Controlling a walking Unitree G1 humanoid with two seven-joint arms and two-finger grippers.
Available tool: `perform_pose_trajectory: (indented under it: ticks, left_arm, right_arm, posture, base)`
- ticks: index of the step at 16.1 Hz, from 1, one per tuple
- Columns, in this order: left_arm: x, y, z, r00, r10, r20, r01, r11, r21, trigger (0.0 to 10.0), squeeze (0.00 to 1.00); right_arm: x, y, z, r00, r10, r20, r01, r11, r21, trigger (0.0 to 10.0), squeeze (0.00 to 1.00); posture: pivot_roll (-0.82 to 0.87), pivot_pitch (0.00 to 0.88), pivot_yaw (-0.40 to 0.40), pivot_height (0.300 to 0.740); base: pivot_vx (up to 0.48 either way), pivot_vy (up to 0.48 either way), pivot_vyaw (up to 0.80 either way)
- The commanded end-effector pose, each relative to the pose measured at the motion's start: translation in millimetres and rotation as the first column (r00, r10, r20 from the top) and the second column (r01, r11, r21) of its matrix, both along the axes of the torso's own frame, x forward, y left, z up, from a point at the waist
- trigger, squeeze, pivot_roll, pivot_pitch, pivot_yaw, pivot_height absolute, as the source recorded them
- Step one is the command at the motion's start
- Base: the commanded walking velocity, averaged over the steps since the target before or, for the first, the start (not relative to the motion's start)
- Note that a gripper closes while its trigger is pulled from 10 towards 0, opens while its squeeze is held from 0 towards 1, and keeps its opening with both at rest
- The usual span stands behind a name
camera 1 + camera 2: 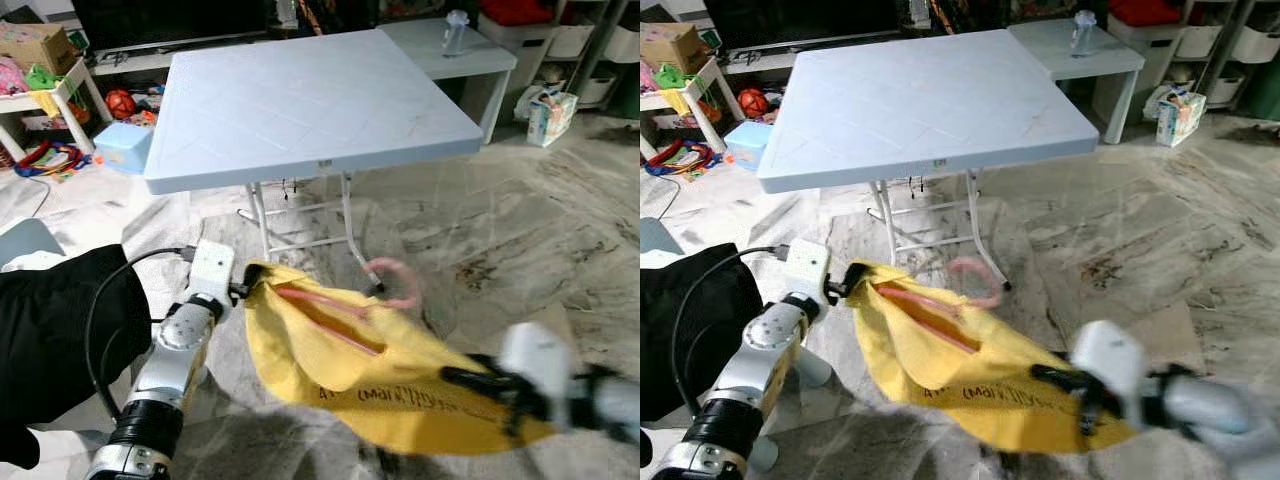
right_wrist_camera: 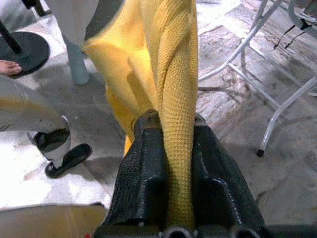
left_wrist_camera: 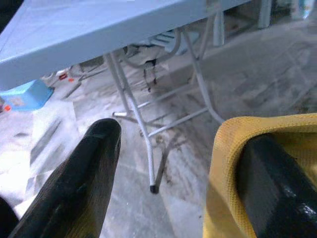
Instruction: Hang hanger
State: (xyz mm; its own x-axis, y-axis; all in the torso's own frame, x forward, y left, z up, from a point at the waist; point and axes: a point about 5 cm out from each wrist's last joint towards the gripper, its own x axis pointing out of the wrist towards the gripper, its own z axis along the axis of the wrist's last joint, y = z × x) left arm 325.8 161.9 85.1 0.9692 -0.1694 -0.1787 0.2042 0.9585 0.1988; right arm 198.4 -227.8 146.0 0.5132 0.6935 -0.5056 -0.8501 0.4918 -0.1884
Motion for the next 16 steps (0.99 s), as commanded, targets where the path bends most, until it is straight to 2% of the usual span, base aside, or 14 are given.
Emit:
perform_pose_trajectory:
  ticks: [1,3,5,6,9,10,11,12,13,14,15,16]
  left_arm:
    - [0.9,33.4,0,0.99,0.141,-0.017,-0.14,0.99,0.014,10.0,0.0]
    - [-1.2,31.6,-7,0.991,0.127,-0.053,-0.126,0.992,0.007,10.0,0.0]
    - [-2.9,28.6,-12,0.99,0.118,-0.08,-0.119,0.993,-0.015,10.0,0.0]
    - [-5.6,20.6,-17,0.991,0.079,-0.107,-0.082,0.996,-0.03,10.0,0.0]
    - [-8.9,7.9,-20,0.993,0.032,-0.118,-0.041,0.997,-0.071,10.0,0.0]
    - [-10.5,0.5,-20,0.993,0.006,-0.122,-0.018,0.996,-0.091,10.0,0.0]
    - [-12.2,-10.1,-18,0.993,-0.043,-0.109,0.027,0.989,-0.146,10.0,0.0]
    - [-14.8,-26.2,-12,0.99,-0.126,-0.069,0.108,0.97,-0.216,10.0,1.0]
    - [-19.3,-42.8,-8,0.975,-0.219,-0.047,0.2,0.947,-0.249,10.0,1.0]
    - [-26.2,-59.7,-5,0.95,-0.312,-0.027,0.289,0.906,-0.308,10.0,1.0]
    - [-34.5,-71.8,-3,0.906,-0.423,-0.017,0.399,0.867,-0.297,10.0,1.0]
    - [-39.3,-76.4,-3,0.878,-0.479,-0.014,0.457,0.846,-0.276,10.0,1.0]
  right_arm:
    - [-3.2,-14.5,17,1.0,0.006,0.009,-0.006,1.0,-0.001,10.0,0.0]
    - [-7.7,-23.0,38,0.999,0.03,-0.019,-0.028,0.996,0.083,10.0,0.0]
    - [-5.0,-31.4,51,1.0,0.011,0.006,-0.012,0.993,0.116,10.0,0.0]
    - [0.1,-33.3,63,0.999,-0.01,0.036,0.003,0.981,0.195,10.0,0.0]
    - [14.5,-29.0,66,0.988,-0.113,0.106,0.081,0.96,0.267,10.0,0.0]
    - [19.4,-23.2,62,0.982,-0.144,0.125,0.104,0.954,0.283,10.0,0.0]
    - [25.8,-15.4,59,0.969,-0.185,0.161,0.131,0.946,0.297,10.0,0.0]
    - [34.2,-6.9,53,0.954,-0.242,0.174,0.178,0.93,0.32,10.0,0.0]
    - [41.2,-0.8,45,0.937,-0.287,0.2,0.217,0.926,0.309,10.0,0.0]
    - [48.0,5.4,33,0.925,-0.32,0.207,0.257,0.924,0.282,10.0,0.0]
    - [56.2,6.8,21,0.901,-0.361,0.242,0.317,0.926,0.205,10.0,0.0]
    - [58.7,8.4,15,0.897,-0.364,0.252,0.329,0.929,0.172,10.0,0.0]
  posture:
    - [-0.13,0.052,0.04,0.74]
    - [-0.14,0.053,0.042,0.74]
    - [-0.14,0.053,0.042,0.74]
    - [-0.14,0.053,0.042,0.74]
    - [-0.14,0.056,0.04,0.74]
    - [-0.14,0.055,0.038,0.74]
    - [-0.14,0.055,0.036,0.74]
    - [-0.14,0.055,0.035,0.74]
    - [-0.13,0.054,0.034,0.74]
    - [-0.13,0.054,0.034,0.74]
    - [-0.13,0.054,0.034,0.74]
    - [-0.13,0.054,0.031,0.74]
  base:
    - [0.0,0.0,0.0]
    - [0.0,0.0,0.0]
    - [0.0,0.0,0.0]
    - [0.0,0.0,0.0]
    - [0.0,0.0,0.0]
    - [0.0,0.0,0.0]
    - [0.0,0.0,0.0]
    - [0.0,0.0,0.0]
    - [0.0,0.0,0.0]
    - [0.0,0.0,0.0]
    - [0.0,0.0,0.0]
    - [0.0,0.0,0.0]
